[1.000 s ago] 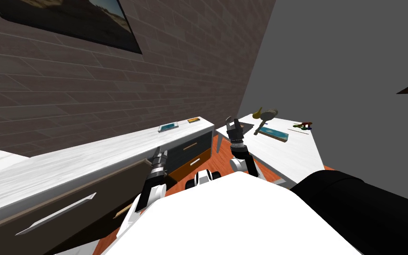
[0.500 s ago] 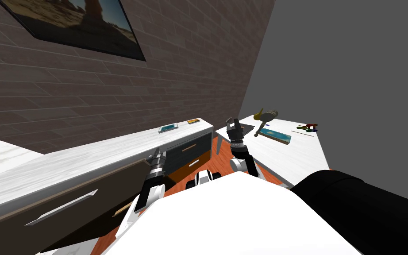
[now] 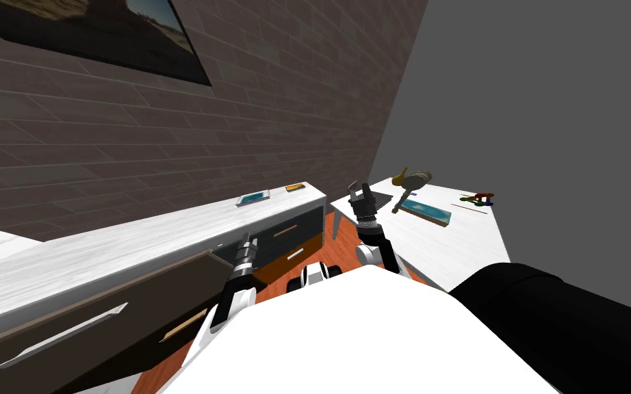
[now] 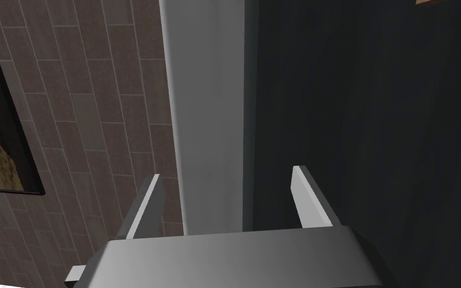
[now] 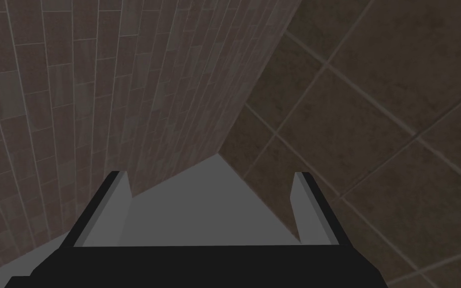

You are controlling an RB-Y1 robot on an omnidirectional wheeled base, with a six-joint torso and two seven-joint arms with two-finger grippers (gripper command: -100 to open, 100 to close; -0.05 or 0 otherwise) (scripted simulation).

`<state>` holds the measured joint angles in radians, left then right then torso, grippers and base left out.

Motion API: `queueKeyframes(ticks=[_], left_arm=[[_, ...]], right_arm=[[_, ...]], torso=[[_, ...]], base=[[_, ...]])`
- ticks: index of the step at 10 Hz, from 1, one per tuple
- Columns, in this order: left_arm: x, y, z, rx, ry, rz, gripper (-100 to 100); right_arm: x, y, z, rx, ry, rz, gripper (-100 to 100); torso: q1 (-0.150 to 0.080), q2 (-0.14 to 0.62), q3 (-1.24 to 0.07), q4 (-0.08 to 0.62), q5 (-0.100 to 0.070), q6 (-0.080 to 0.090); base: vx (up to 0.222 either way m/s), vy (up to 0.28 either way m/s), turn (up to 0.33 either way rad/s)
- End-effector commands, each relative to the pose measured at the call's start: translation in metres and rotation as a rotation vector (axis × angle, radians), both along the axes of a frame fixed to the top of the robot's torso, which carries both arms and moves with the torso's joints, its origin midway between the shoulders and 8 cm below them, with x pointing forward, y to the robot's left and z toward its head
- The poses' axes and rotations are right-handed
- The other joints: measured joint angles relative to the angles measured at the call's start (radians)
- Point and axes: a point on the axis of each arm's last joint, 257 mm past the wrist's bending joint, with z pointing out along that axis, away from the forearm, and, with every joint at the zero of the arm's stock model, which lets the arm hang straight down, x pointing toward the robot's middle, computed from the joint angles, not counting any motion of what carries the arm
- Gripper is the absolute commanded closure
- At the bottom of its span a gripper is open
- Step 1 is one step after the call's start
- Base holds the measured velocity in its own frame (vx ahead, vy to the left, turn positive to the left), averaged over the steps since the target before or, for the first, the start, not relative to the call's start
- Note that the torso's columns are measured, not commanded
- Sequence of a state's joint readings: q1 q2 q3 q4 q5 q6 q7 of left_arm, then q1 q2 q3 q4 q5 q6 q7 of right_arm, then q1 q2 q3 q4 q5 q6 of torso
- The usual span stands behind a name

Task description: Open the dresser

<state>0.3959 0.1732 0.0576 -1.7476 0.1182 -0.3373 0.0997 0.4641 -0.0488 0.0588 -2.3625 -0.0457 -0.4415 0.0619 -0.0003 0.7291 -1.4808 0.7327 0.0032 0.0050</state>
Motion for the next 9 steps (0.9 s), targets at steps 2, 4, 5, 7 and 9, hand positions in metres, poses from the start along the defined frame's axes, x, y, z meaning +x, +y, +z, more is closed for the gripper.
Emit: queueKeyframes(ticks=[2, 4, 5, 7, 9], left_arm=[[-0.001, 0.004, -0.034, -0.049, 0.061, 0.031, -100], [-0.003, 0.004, -0.051, -0.089, 0.087, 0.054, -100], [-0.004, 0.002, -0.059, -0.114, 0.097, 0.067, -100], [-0.005, -0.005, -0.073, -0.173, 0.113, 0.091, -100], [-0.006, -0.016, -0.083, -0.233, 0.120, 0.112, -100]], right_arm=[[0.000, 0.000, 0.000, 0.000, 0.000, 0.000, 0], [0.000, 0.000, 0.000, 0.000, 0.000, 0.000, 0], [0.000, 0.000, 0.000, 0.000, 0.000, 0.000, 0], [0.000, 0.000, 0.000, 0.000, 0.000, 0.000, 0], [0.000, 0.000, 0.000, 0.000, 0.000, 0.000, 0]], torso=[[0.000, 0.009, 0.005, 0.005, -0.003, -0.005], [0.000, 0.011, 0.006, 0.006, -0.003, -0.005], [0.001, 0.009, 0.005, 0.006, -0.003, -0.005], [0.001, 0.009, 0.005, 0.005, -0.003, -0.005], [0.002, 0.009, 0.005, 0.006, -0.003, -0.005]], base=[[0.035, -0.130, 0.045], [0.036, -0.126, 0.040], [0.040, -0.109, 0.042], [0.027, -0.094, 0.035], [0.014, -0.058, 0.016]])
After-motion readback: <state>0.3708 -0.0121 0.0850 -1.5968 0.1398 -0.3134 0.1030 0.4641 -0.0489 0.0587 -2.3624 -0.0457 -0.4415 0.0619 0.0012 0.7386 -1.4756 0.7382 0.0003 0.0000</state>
